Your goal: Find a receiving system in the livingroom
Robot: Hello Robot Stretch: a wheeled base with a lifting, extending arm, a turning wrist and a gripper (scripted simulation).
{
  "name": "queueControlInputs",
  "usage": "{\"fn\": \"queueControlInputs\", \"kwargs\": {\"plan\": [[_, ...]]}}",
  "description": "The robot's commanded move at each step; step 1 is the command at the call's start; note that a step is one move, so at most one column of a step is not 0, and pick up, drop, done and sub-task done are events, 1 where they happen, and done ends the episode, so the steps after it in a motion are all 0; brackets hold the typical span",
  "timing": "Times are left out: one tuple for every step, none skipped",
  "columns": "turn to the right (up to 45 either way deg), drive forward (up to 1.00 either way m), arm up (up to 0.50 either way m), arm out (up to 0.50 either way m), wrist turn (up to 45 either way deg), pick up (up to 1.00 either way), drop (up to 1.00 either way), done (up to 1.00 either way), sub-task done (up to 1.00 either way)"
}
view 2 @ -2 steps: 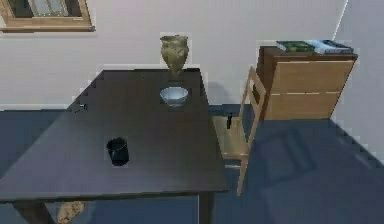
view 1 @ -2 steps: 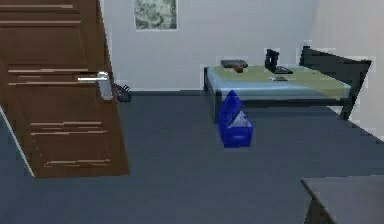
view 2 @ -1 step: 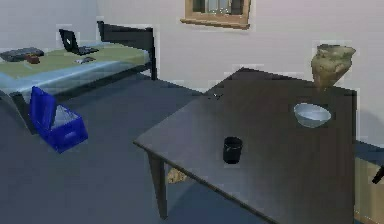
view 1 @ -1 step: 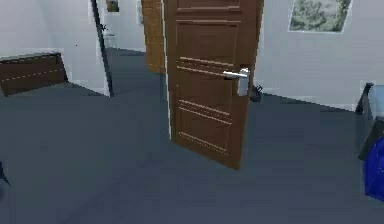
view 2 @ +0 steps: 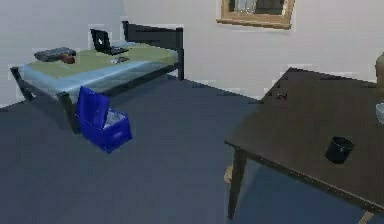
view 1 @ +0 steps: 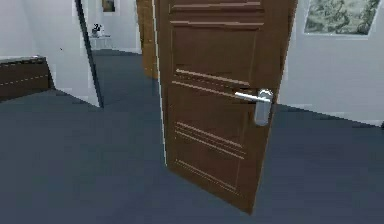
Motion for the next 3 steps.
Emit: {"fn": "queueControlInputs", "kwargs": {"plan": [[-27.0, 0.0, 0.0, 0.0, 0.0, 0.0, 0.0, 0.0, 0.0], [0.0, 1.0, 0.0, 0.0, 0.0, 0.0, 0.0, 0.0, 0.0], [0.0, 0.5, 0.0, 0.0, 0.0, 0.0, 0.0, 0.0, 0.0]]}}
